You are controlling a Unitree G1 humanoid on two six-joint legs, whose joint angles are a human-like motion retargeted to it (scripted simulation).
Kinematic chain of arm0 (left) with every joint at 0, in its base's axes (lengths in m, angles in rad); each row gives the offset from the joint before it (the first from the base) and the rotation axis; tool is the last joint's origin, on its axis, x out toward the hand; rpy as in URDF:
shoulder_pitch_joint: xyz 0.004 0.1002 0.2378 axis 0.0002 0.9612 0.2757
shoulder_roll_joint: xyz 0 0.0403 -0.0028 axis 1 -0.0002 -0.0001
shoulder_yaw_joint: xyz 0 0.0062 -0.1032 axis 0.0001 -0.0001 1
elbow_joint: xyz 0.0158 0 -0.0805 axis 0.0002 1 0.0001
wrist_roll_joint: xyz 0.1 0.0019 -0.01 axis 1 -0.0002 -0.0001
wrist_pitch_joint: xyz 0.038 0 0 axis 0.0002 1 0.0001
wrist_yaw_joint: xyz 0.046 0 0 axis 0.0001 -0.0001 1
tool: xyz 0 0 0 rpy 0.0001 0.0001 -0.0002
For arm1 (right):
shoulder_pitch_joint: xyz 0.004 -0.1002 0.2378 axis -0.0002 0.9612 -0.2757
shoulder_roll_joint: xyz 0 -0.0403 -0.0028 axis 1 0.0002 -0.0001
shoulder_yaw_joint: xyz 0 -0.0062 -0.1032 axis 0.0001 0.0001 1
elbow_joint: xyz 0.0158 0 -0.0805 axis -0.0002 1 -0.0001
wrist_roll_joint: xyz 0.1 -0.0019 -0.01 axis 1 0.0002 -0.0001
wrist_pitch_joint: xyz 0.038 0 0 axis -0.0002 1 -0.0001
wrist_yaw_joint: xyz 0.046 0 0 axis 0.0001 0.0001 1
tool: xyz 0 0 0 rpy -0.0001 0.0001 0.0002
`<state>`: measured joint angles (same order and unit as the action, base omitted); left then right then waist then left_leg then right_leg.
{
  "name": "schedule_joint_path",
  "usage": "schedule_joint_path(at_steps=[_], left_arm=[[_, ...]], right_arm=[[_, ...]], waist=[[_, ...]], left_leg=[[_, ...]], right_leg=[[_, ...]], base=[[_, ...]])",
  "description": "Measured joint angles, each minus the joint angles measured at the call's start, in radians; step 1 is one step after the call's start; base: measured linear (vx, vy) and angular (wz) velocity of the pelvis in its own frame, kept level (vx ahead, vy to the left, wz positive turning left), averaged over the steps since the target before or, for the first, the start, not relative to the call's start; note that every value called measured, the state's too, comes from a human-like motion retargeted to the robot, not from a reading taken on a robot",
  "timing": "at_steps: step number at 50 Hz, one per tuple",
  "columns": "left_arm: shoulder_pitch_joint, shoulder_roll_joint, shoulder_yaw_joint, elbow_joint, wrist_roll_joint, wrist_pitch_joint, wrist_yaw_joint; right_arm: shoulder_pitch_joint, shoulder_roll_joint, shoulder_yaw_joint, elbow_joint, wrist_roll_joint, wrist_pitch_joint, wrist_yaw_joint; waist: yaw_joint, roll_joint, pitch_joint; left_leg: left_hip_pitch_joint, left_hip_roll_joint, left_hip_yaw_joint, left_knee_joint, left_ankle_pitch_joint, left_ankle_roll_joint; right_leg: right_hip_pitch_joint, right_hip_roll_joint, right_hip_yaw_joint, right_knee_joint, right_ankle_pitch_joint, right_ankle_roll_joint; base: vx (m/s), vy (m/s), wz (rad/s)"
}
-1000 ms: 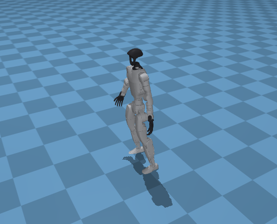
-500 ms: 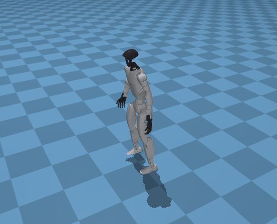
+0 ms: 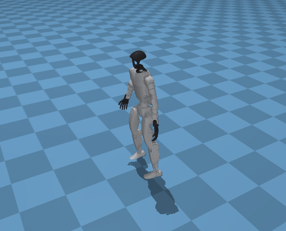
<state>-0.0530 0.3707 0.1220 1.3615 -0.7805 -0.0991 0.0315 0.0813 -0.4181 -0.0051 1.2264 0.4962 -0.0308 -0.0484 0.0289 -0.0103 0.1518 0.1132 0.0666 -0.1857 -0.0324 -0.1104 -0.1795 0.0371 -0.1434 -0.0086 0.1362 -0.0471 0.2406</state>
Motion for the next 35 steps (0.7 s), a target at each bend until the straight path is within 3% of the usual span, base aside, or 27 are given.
schedule_joint_path(at_steps=[5, 10, 15, 18, 25, 35], left_arm=[[-0.13, 0.18, 0.01, 0.081, 0.002, 0.027, -0.027], [-0.353, 0.457, -0.064, 0.11, -0.027, 0.019, 0.029], [-0.739, 0.709, -0.245, 0.074, -0.081, -0.012, 0.072], [-1.006, 0.774, -0.406, 0.005, -0.123, -0.033, 0.051], [-1.493, 0.683, -0.761, -0.28, -0.239, -0.058, -0.097], [-1.73, 0.435, -1.079, -0.813, -0.412, -0.135, -0.181]], right_arm=[[-0.093, -0.111, -0.023, 0.099, 0.018, 0.031, 0.022], [-0.264, -0.298, -0.029, 0.169, 0.059, 0.047, -0.033], [-0.569, -0.485, 0.073, 0.183, 0.092, 0.046, -0.086], [-0.785, -0.537, 0.199, 0.149, 0.112, 0.043, -0.069], [-1.203, -0.44, 0.511, 0.004, 0.154, 0.067, 0.099], [-1.439, -0.128, 0.77, -0.338, 0.284, 0.034, 0.154]], waist=[[-0.014, 0.021, -0.018], [-0.019, 0.043, -0.049], [-0.023, 0.061, -0.083], [-0.024, 0.072, -0.109], [-0.022, 0.078, -0.16], [-0.012, 0.074, -0.191]], left_leg=[[0.004, 0.0, -0.009, 0.006, -0.002, -0.007], [0.01, 0.004, -0.004, 0.011, -0.003, -0.016], [0.017, 0.011, 0.013, 0.016, -0.007, -0.028], [0.02, 0.017, 0.026, 0.019, -0.01, -0.036], [0.025, 0.021, 0.054, 0.028, -0.02, -0.045], [0.038, 0.017, 0.069, 0.038, -0.036, -0.045]], right_leg=[[0.019, 0.0, 0.003, -0.021, -0.001, 0.003], [0.03, 0.005, 0.011, -0.034, -0.001, 0.009], [0.035, 0.011, 0.023, -0.041, 0.003, 0.018], [0.038, 0.016, 0.031, -0.05, 0.008, 0.021], [0.043, 0.019, 0.045, -0.062, 0.014, 0.021], [0.048, 0.012, 0.041, -0.043, 0.002, 0.014]], base=[[0.0, 0.0, 0.0], [0.0, 0.0, 0.0], [0.0, 0.0, 0.0], [0.0, 0.0, 0.0], [0.02, 0.0, -0.09], [0.05, 0.02, -0.02]])
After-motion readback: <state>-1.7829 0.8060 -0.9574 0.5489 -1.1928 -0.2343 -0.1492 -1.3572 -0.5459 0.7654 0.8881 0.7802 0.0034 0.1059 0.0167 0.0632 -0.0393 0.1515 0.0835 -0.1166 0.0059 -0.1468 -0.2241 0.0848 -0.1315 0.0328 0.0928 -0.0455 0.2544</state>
